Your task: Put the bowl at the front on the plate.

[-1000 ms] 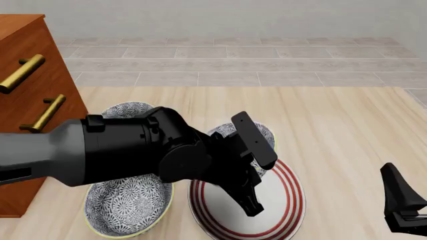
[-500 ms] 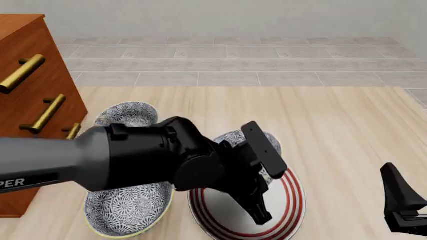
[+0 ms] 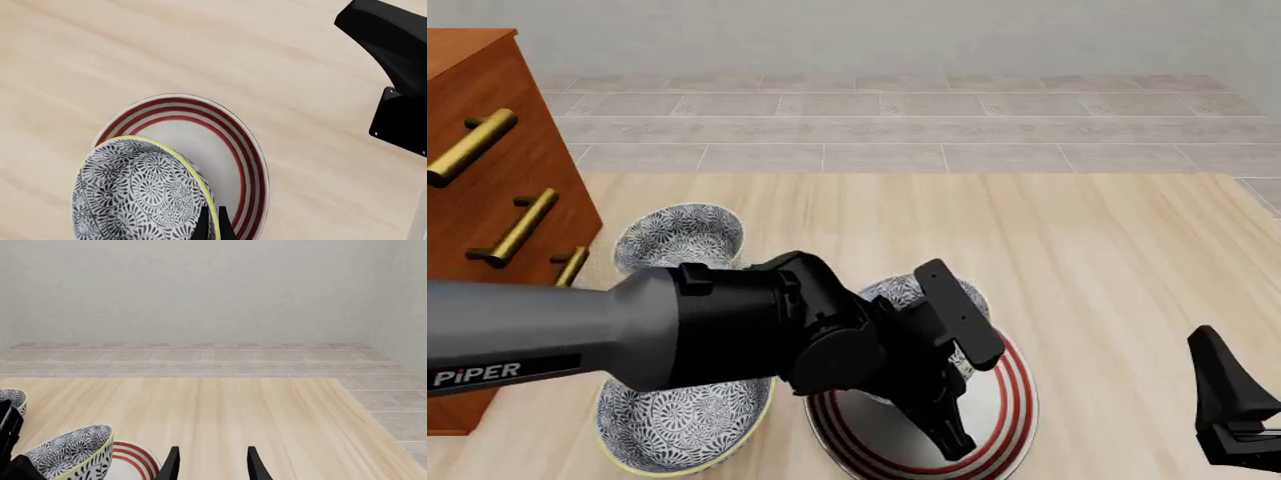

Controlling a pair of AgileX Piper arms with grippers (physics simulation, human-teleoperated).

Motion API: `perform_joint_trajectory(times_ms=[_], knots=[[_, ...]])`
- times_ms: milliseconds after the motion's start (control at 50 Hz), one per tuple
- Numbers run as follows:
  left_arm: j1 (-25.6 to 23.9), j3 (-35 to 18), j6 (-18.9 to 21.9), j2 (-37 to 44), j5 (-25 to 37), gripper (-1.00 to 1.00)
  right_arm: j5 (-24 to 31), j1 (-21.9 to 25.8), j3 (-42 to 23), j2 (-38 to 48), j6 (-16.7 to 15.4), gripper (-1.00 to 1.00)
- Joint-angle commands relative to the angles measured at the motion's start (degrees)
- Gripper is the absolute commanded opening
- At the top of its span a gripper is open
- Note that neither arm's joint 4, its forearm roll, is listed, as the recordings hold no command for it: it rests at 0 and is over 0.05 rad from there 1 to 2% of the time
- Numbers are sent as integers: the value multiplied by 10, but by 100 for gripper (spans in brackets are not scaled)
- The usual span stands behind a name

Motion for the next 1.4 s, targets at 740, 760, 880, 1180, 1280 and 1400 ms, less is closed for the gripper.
perform_joint_trajectory(times_ms=[740,760,880,1180,1280,1400], knots=[[-15,-3,-26,7,-6,100,0,0,0,0,0,100],[-15,-2,-24,6,-4,100,0,0,0,0,0,100],[-19,-7,-26,-11,13,100,0,0,0,0,0,100],[11,44,-6,-120,50,100,0,0,0,0,0,100],[22,67,-1,-159,57,100,0,0,0,0,0,100],[13,79,-1,-192,51,100,0,0,0,0,0,100]])
